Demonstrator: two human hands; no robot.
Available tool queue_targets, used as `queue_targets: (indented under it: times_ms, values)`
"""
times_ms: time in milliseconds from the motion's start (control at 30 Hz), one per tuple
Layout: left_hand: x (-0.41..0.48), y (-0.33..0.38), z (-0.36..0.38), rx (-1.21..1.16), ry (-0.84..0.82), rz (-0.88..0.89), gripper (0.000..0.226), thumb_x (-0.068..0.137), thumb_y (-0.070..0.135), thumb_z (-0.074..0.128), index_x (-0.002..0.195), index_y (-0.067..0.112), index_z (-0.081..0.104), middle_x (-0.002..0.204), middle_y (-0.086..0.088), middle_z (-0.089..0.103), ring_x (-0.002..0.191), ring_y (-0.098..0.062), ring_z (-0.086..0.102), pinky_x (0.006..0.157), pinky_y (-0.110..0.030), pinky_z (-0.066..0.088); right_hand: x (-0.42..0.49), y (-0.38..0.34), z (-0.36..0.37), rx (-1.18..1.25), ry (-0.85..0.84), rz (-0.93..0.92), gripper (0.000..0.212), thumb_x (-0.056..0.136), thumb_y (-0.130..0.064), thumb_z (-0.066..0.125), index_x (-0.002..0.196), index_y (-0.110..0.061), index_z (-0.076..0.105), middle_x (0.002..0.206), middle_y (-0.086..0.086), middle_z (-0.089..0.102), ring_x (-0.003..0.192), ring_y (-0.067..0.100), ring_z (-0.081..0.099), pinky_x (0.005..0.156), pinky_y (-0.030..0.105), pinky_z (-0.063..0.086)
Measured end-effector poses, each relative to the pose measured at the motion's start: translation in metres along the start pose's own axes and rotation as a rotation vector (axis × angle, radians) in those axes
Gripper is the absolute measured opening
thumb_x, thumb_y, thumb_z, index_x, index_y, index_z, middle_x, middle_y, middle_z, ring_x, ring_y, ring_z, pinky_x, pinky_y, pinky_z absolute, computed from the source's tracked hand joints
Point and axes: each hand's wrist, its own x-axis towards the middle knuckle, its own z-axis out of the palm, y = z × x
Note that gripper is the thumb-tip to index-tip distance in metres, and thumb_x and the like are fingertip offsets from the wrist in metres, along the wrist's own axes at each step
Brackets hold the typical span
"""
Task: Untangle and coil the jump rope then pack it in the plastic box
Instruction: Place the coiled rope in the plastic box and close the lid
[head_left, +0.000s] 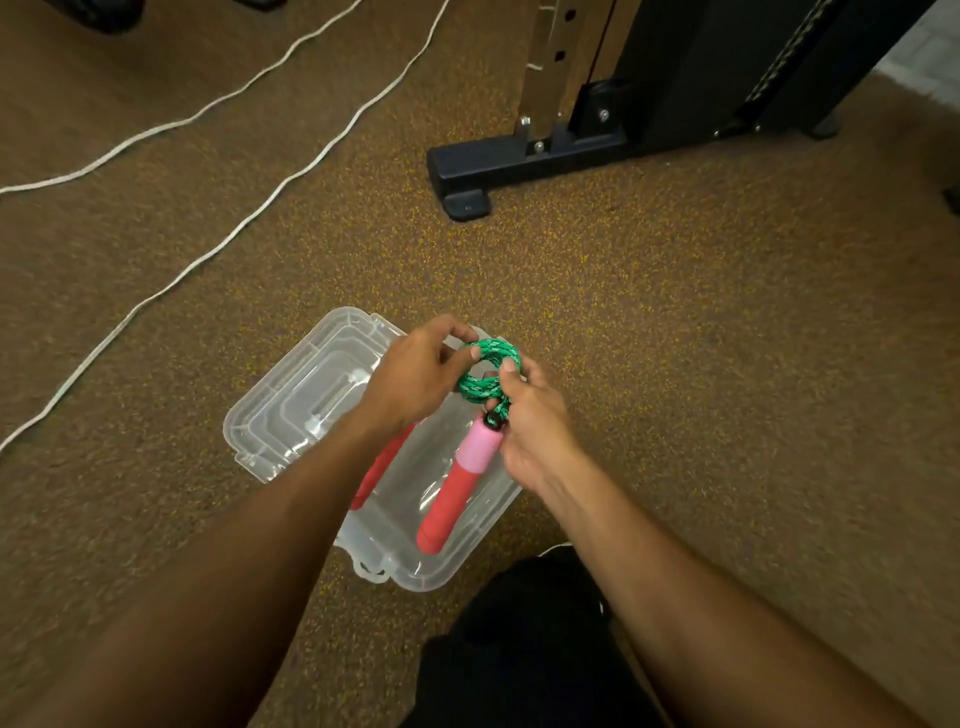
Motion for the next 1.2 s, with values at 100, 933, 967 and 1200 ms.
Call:
queue_targets:
  times_ms: [100,933,967,1200]
  values:
    - [0.001,-0.013,0.016,0.270,-0.003,0.074,0.019,0.096,0.029,0.056,0.114,0.020,0.058,0.079,-0.010,0.072,0.079,-0.035,0.066,0.067,-0.038,0.046,0.014,0.023,-0.001,-0.072,0.078,0.023,0.027,0.106,-0.017,0.043,0.131,-0.013,0.053,0.095,0.006,0.065,0.068,0.012,0.062,0.055,0.027,0.049]
    - [0.011,-0.083,0.077,0.668,-0.261,-0.049,0.042,0.092,0.026,0.059,0.131,0.018,0.045,0.117,-0.014,0.060,0.102,-0.038,0.063,0.071,-0.042,0.048,0.102,0.077,-0.002,-0.439,0.328,0.295,0.024,0.082,0.003,0.060,0.104,-0.001,0.069,0.100,0.014,0.071,0.085,0.031,0.069,0.076,0.046,0.060]
    - [0.007,-0.082,0.077,0.697,-0.269,-0.048,0.047,0.088,0.022,0.063,0.131,0.018,0.043,0.118,-0.013,0.059,0.103,-0.036,0.062,0.068,-0.041,0.046,0.105,0.081,-0.002,-0.453,0.295,0.307,0.029,0.082,-0.002,0.061,0.111,-0.002,0.066,0.105,0.012,0.069,0.091,0.030,0.069,0.082,0.046,0.059]
    - [-0.010,-0.067,0.072,0.875,-0.151,0.058,0.031,0.095,0.024,0.049,0.125,0.016,0.049,0.119,-0.009,0.056,0.107,-0.030,0.055,0.078,-0.039,0.047,0.084,0.079,0.007,-0.946,0.282,0.207,0.079,0.068,-0.020,0.066,0.140,-0.007,0.038,0.143,0.011,0.041,0.119,0.038,0.053,0.090,0.049,0.056]
